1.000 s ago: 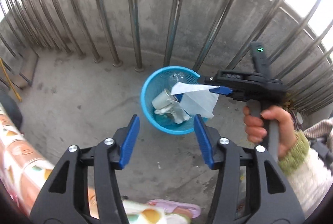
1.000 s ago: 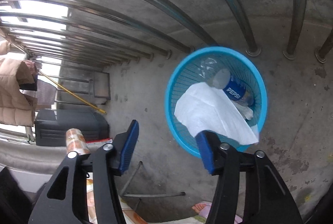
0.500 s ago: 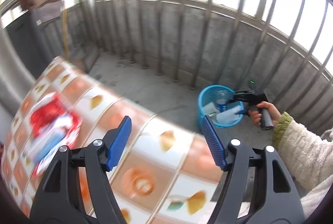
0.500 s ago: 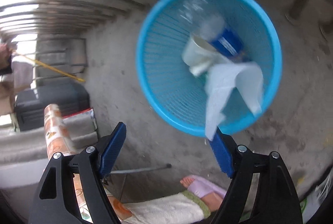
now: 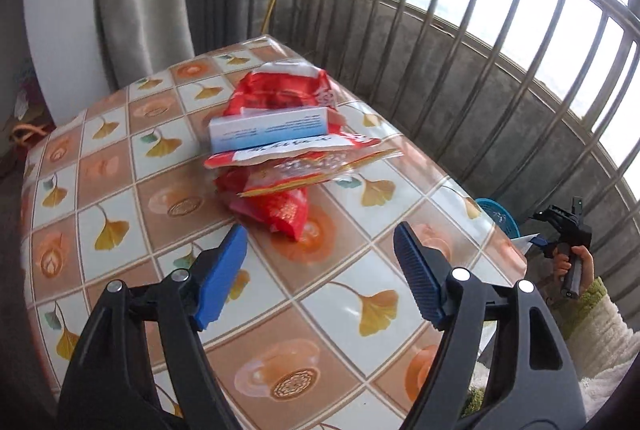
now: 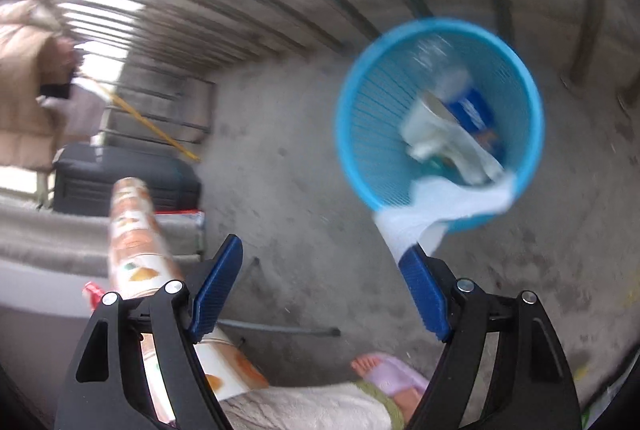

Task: Collect trash
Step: 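Bring both open tools back toward the red packets on the table, then close the left tool on the white-blue medicine box and lift it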

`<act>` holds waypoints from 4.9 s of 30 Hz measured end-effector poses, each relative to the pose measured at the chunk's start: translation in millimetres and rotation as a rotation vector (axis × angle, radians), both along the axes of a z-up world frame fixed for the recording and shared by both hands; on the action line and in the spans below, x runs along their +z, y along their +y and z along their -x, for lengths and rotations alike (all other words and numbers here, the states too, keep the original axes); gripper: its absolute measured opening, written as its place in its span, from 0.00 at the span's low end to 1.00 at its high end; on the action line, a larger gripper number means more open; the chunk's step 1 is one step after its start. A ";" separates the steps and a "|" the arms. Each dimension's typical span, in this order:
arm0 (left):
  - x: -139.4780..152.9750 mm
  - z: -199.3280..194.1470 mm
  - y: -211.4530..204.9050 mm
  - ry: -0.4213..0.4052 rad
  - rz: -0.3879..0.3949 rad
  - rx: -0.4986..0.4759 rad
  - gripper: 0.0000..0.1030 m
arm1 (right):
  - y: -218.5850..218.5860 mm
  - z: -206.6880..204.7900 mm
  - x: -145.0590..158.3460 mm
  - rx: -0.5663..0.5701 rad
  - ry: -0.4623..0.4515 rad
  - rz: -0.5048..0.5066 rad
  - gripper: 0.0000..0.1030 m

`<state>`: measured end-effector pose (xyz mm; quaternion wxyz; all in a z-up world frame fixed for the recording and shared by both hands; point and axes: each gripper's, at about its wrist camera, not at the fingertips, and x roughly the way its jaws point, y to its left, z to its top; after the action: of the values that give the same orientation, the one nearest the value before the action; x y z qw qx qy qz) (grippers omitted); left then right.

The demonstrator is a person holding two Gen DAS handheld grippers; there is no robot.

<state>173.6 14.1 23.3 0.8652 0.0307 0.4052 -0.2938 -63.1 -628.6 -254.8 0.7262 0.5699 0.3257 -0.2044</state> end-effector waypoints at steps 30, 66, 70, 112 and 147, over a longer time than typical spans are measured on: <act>-27.8 -9.1 37.1 0.060 0.030 0.190 0.69 | -70.3 -16.8 14.8 -0.215 -0.111 -0.006 0.75; -21.7 -9.1 9.3 0.042 -0.016 0.163 0.69 | -39.3 -0.9 -131.2 -0.169 0.152 -0.358 0.75; -22.5 -6.3 12.3 0.047 0.000 0.164 0.69 | -27.8 3.0 -140.5 -0.148 0.183 -0.433 0.75; 1.8 -27.7 69.7 -0.009 0.214 0.255 0.69 | 288.4 -210.1 233.7 0.786 -0.257 0.455 0.78; -23.9 -170.9 58.8 0.350 0.456 0.194 0.37 | 364.6 -386.0 204.5 0.992 -0.116 0.054 0.39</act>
<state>344.5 72.9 -0.6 0.7909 -0.2542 0.4727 -0.2941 323.0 -264.1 -50.4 0.7674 0.3378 0.5111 0.1891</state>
